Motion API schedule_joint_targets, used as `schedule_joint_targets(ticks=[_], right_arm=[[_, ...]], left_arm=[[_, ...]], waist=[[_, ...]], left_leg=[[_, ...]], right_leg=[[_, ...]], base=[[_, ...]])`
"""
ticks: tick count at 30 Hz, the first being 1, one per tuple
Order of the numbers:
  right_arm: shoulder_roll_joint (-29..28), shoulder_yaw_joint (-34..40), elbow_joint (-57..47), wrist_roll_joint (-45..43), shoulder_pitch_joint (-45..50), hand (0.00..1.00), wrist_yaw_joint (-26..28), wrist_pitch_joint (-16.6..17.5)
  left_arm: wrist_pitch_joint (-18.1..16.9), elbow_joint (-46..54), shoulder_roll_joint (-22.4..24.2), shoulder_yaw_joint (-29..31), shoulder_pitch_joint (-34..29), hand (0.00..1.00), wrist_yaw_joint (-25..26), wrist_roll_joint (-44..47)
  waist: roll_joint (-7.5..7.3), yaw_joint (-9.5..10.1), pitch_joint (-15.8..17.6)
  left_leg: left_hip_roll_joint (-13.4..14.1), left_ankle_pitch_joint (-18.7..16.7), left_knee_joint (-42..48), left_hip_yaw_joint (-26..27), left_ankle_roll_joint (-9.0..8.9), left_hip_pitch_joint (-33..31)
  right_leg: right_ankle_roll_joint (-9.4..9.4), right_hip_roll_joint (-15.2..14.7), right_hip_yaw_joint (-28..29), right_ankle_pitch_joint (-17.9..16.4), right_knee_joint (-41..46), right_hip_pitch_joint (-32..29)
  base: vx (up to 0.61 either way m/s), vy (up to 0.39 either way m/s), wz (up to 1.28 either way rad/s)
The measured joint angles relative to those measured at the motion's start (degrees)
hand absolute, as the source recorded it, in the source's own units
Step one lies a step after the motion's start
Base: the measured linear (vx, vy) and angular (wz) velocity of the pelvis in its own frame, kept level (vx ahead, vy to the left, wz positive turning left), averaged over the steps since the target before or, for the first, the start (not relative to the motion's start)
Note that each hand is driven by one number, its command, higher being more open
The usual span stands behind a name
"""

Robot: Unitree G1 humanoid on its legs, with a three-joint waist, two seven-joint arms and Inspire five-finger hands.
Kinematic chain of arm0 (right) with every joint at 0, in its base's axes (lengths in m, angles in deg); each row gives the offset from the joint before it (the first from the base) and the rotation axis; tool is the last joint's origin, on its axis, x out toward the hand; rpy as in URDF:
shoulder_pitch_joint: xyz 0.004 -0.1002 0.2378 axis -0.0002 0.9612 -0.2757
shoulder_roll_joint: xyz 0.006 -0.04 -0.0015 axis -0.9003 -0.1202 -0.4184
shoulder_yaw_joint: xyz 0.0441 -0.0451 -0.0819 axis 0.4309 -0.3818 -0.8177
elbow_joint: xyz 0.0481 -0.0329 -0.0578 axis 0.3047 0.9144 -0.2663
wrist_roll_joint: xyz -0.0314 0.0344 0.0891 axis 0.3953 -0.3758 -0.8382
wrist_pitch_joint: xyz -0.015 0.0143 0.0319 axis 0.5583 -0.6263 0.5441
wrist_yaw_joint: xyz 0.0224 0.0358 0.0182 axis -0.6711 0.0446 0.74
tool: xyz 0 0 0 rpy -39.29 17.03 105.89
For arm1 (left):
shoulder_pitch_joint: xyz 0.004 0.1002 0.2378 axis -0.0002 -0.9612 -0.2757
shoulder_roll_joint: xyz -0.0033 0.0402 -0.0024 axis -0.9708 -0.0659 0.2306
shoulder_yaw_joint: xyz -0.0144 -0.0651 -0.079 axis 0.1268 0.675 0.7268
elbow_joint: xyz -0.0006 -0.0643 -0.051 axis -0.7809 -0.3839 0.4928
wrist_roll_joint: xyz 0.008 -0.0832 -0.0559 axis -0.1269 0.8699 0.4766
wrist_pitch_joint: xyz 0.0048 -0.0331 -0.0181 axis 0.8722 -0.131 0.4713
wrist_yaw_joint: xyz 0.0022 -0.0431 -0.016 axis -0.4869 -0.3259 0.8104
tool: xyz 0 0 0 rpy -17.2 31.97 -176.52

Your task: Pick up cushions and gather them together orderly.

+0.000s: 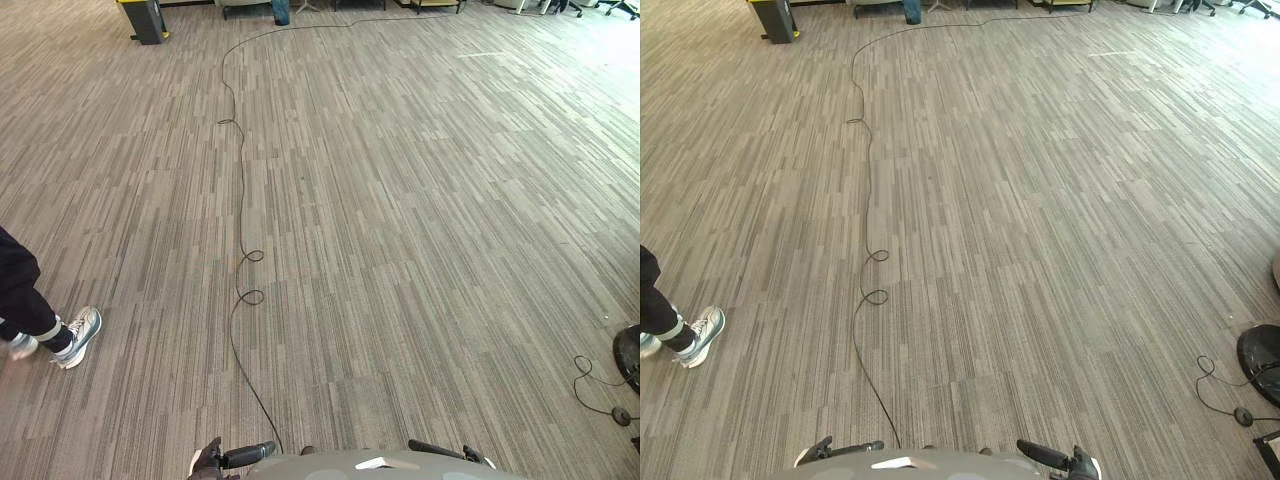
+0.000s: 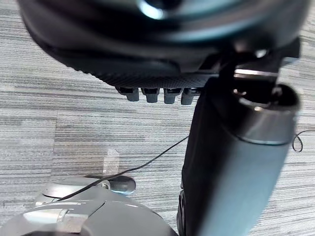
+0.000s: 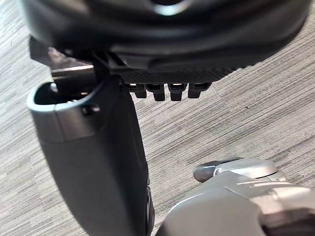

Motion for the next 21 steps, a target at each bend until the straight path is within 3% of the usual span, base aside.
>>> schedule_joint_targets(ticks=[2,3,5,7,9,10,11,12,13,15,16,17,18,19,20,21], right_arm=[[0.08,-0.07,-1.76,-0.19,0.51,1.0,-0.14,-0.02],[0.13,-0.29,-2.36,-0.25,0.54,1.0,-0.37,-0.03],[0.25,-0.68,-2.64,-0.34,0.54,1.0,-1.1,-0.12],[0.4,-0.7,-2.85,-0.36,0.5,1.0,-1.36,-0.21],[0.4,-1.03,-2.91,-0.33,0.2,1.0,-1.46,-0.25],[0.51,-1.09,-3.13,-0.34,-0.43,1.0,-1.56,-0.23],[0.62,-1.13,-3.17,-0.34,-0.57,1.0,-1.58,-0.24],[0.74,-1.38,-3.23,-0.34,-0.74,1.0,-1.64,-0.23],[0.49,-1.72,-3.1,-0.36,-0.84,1.0,-1.65,-0.25],[-0.69,-2.45,-3.41,-0.32,-1.6,1.0,-1.54,-0.22],[-1.38,-2.41,-3.92,-0.29,-1.65,1.0,-1.55,-0.22],[-3.56,-2.66,-3.94,-0.25,-1.74,1.0,-1.35,-0.13],[-3.79,-2.62,-3.97,-0.3,-1.73,1.0,-1.31,-0.07],[-4.26,-2.37,-4.44,0.14,-1.89,1.0,-0.53,-0.24],[-4.31,-2.33,-5.18,0.28,-1.64,1.0,-0.34,-0.03],[-4.14,-1.91,-5.87,0.29,-1.52,1.0,-0.27,0.29]], left_arm=[[-0.03,2.14,0.89,1.35,-0.39,1.0,-0.03,0.67],[-0.02,3.42,1.75,3.06,-0.26,1.0,0.06,1.48],[-0.39,5.26,2.41,4.45,-0.8,1.0,0.02,2.9],[-1.27,5.87,2.72,4.47,-0.48,1.0,0.02,4.19],[-1.52,6.4,2.89,4.77,-0.47,1.0,-0.09,4.8],[-2.18,6.61,3.17,4.82,-0.51,1.0,0.06,5.35],[-2.22,6.64,3.24,4.82,-0.53,1.0,0.09,5.53],[-2.4,6.46,3.35,4.83,-0.63,1.0,0.18,6.19],[-2.45,6.12,3.02,4.88,-0.64,1.0,0.17,6.18],[-2.56,6.26,2.6,4.92,-0.28,1.0,0.27,5.99],[-2.54,6.35,2.4,4.93,-0.06,1.0,0.3,5.98],[-2.19,6.07,1.73,4.94,-0.04,1.0,0.27,5.98],[-2.13,6.02,1.67,4.93,-0.04,1.0,0.26,5.96],[-2.03,5.51,1.27,4.79,0.15,1.0,0.25,5.9],[-1.91,4.42,0.94,4.46,1.34,1.0,0.33,5.67],[-1.86,3.92,0.89,4.07,2.33,1.0,0.51,4.99]], waist=[[0.68,0.26,0.85],[0.47,0.31,1.55],[0.51,0.92,1.89],[0.72,1.69,2.13],[0.55,1.98,2.16],[0.58,2.3,2.21],[0.66,2.34,2.25],[0.81,2.63,2.08],[0.62,3.45,1.43],[-0.69,4.25,0.75],[-1.18,4.28,0.42],[-2.41,4.59,-0.31],[-2.52,4.59,-0.38],[-3.18,4.55,-0.63],[-3.56,4.3,-0.39],[-3.24,4.24,0.14]], left_leg=[[1.68,-3.1,11.0,1.29,-0.44,-4.45],[2.81,-3.61,19.95,2.56,-1.06,-8.76],[5.05,-6.15,28.58,3.63,-1.76,-14.02],[6.44,-6.73,27.32,3.9,-1.95,-17.36],[5.98,-6.26,24.22,3.5,-2.13,-19.81],[5.47,-2.91,16.94,3.39,-2.88,-21.74],[5.49,-2.06,15.02,3.32,-3.08,-21.9],[5.66,3.82,12.66,4.34,-2.55,-21.69],[5.0,4.46,13.77,6.13,0.54,-21.59],[4.37,0.25,16.61,8.12,1.6,-22.14],[4.06,-1.03,18.06,8.56,2.7,-22.15],[2.7,-4.11,19.06,9.75,3.67,-20.22],[2.53,-4.29,18.97,9.84,3.79,-19.89],[1.08,-5.29,17.42,10.45,4.38,-16.7],[-0.37,-6.2,15.64,10.37,5.26,-12.92],[-1.23,-7.31,14.12,9.71,5.33,-9.03]], right_leg=[[-1.05,1.0,0.34,-2.45,2.39,-0.47],[-1.81,1.32,0.67,-3.25,3.44,-0.25],[-2.46,1.5,1.52,-4.42,4.62,0.22],[-2.02,0.64,2.56,-5.84,4.76,1.77],[-1.27,-0.93,3.15,-7.15,4.73,2.7],[0.6,-3.08,3.92,-9.0,4.61,3.45],[1.01,-3.46,4.13,-9.46,4.55,3.73],[2.15,-4.67,5.18,-11.31,4.26,5.12],[1.79,-5.87,5.97,-12.17,3.67,5.92],[1.33,-6.66,9.27,-10.53,4.53,5.79],[2.81,-7.51,9.36,-9.43,5.16,5.82],[3.43,-8.72,10.06,-9.31,10.86,4.87],[3.49,-8.83,10.1,-9.29,12.25,4.55],[6.09,-9.55,10.43,-7.79,23.87,0.67],[9.72,-9.53,11.58,-3.52,37.22,-3.87],[9.93,-8.99,11.09,-1.68,50.68,-9.35]], base=[[-0.05,-0.037,-0.06],[-0.02,-0.029,-0.15],[0.07,0.002,-0.27],[0.17,0.065,-0.21],[0.32,0.211,-0.18],[0.32,0.24,-0.22],[0.39,0.309,-0.31],[0.45,0.331,-0.33],[0.49,0.338,-0.45],[0.5,0.26,-0.38],[0.64,0.312,-0.28],[0.52,0.25,-0.18],[0.41,0.189,-0.14],[0.39,0.186,0.03],[0.54,0.233,0.1],[0.53,0.203,0.17]])
